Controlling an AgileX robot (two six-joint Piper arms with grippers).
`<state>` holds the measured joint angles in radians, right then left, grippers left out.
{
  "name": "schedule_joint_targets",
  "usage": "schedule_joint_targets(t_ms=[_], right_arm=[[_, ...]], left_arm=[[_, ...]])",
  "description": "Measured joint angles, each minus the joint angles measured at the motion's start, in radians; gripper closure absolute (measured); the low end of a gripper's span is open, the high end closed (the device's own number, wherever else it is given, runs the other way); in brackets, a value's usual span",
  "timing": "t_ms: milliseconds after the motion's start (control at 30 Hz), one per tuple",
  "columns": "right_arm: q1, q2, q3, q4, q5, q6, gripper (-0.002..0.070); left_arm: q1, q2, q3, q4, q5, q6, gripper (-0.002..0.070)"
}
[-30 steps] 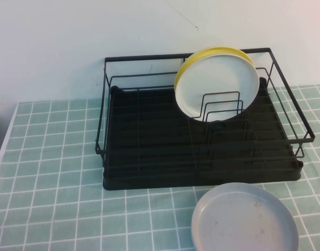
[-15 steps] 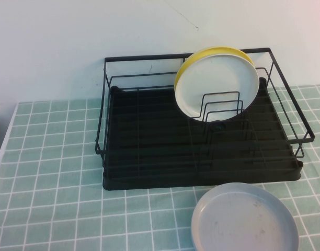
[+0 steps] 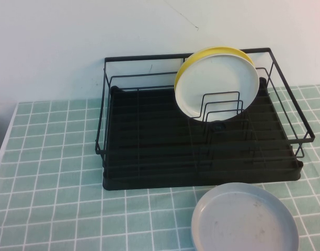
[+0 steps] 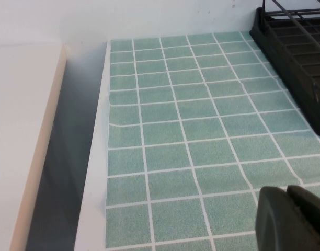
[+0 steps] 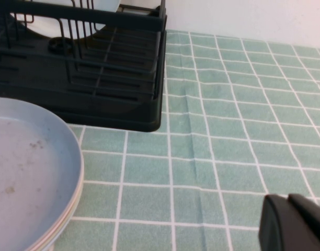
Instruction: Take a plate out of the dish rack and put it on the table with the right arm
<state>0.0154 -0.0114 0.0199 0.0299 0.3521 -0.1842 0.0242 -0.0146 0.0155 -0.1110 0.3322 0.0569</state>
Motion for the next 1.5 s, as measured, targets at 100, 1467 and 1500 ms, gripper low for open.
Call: schedule_joint_targets(t_ms=[100, 1467, 1500], right_arm=[[0.0, 0.0, 0.0, 0.0, 0.0, 0.0, 0.0679], [0.0, 0.0, 0.009, 0.0, -0.495, 0.009, 0.0679], [0.0, 0.0, 0.009, 0.0, -0.558, 0.012, 0.0679]], left_arm=[[0.0, 0.0, 0.0, 0.0, 0.0, 0.0, 0.0678], [0.0, 0.0, 0.0, 0.0, 0.0, 0.002, 0.0678], [0.0, 0.0, 0.0, 0.0, 0.0, 0.002, 0.0678]])
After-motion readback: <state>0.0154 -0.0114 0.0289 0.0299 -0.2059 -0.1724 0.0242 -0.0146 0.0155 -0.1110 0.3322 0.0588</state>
